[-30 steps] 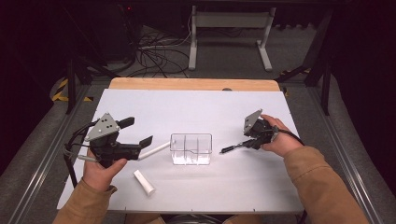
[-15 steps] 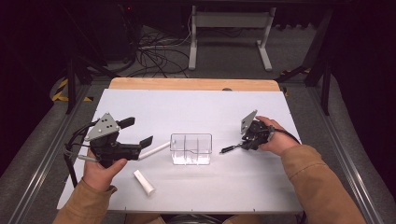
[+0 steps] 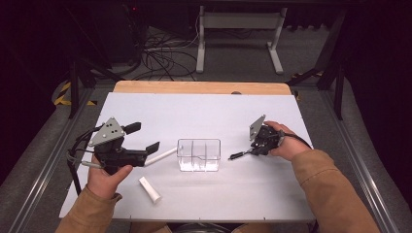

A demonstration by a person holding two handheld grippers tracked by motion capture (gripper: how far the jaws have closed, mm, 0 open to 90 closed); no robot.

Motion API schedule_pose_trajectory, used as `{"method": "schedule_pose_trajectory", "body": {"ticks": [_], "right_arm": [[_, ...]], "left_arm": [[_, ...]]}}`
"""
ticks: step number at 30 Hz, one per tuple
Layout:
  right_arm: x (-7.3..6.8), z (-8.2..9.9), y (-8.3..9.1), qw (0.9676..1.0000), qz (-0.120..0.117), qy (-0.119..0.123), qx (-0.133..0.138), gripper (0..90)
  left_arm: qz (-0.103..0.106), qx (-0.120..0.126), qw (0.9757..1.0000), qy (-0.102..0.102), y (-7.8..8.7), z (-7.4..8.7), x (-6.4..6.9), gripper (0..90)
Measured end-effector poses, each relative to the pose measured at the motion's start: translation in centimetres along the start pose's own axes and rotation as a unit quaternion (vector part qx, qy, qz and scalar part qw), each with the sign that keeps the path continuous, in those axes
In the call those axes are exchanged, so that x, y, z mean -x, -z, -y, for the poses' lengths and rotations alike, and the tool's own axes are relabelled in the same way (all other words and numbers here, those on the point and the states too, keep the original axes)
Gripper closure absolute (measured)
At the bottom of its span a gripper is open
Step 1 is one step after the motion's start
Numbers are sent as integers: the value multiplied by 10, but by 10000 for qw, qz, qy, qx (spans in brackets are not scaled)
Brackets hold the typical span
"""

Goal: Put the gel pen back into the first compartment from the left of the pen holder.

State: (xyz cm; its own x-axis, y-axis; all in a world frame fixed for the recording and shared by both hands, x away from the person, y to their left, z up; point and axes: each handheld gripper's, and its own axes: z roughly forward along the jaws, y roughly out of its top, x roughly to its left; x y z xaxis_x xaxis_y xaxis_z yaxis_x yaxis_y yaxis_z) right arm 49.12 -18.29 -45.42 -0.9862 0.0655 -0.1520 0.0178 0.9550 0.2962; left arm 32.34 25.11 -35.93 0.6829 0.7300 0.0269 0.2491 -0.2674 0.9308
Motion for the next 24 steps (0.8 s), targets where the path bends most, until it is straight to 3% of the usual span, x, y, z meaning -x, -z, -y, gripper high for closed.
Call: {"method": "schedule_pose_trajectory", "body": {"ticks": [13,20,24], "right_arm": [[0,-7,0,9977,-266,573,-257,798],[0,-6,1,9977,-256,589,-227,801],[-2,-5,6,9985,-260,461,-118,802]], "left_arm": [[35,0,10000,17,-1,0,0,141],[38,-8,10000,10,-1,0,0,141],[31,2,10000,6,-1,0,0,141]]}}
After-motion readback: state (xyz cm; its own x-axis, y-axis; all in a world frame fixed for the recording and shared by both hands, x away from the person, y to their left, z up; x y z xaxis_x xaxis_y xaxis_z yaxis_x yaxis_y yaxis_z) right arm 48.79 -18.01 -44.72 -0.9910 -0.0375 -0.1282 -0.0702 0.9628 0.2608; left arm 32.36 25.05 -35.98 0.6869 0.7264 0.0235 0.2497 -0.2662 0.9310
